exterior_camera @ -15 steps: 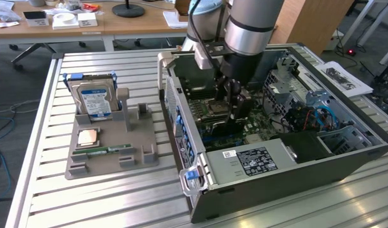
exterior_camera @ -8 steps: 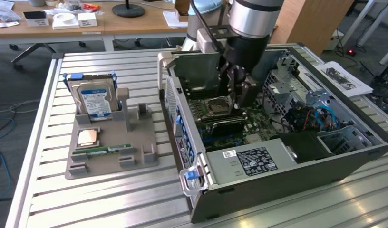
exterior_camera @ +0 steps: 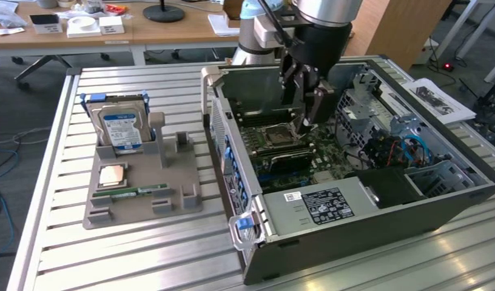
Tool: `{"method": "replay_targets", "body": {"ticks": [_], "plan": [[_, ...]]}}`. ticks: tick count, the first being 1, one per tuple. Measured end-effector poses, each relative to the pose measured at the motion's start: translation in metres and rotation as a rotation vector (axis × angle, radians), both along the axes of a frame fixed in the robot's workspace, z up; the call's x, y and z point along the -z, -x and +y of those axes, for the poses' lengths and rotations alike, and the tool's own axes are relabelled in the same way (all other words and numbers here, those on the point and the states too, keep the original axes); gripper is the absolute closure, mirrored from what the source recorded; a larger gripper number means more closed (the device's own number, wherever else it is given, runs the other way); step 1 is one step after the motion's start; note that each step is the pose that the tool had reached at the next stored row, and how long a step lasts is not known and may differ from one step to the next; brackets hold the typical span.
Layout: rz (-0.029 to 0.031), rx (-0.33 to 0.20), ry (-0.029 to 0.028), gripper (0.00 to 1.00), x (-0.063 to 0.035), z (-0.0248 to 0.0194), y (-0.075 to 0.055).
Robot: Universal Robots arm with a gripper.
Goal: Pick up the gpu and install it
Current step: 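Insert the gpu into the slot, then press down on the gpu until it lock into place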
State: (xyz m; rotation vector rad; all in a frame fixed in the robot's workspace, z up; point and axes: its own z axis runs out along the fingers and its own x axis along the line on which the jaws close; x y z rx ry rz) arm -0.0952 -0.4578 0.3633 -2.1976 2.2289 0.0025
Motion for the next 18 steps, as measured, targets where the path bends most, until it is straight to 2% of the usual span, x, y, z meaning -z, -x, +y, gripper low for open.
{"method": "replay_targets", "body": {"ticks": [15, 16, 18], "plan": [[-0.0005, 0.000, 0.0000, 0.20, -0.0004, 0.0000, 0.0000], [-0.0006, 0.000, -0.0001, 0.21, -0.0004, 0.0000, 0.0000], [-0.0005, 0.000, -0.0001, 0.34, -0.0004, 0.0000, 0.0000]]}}
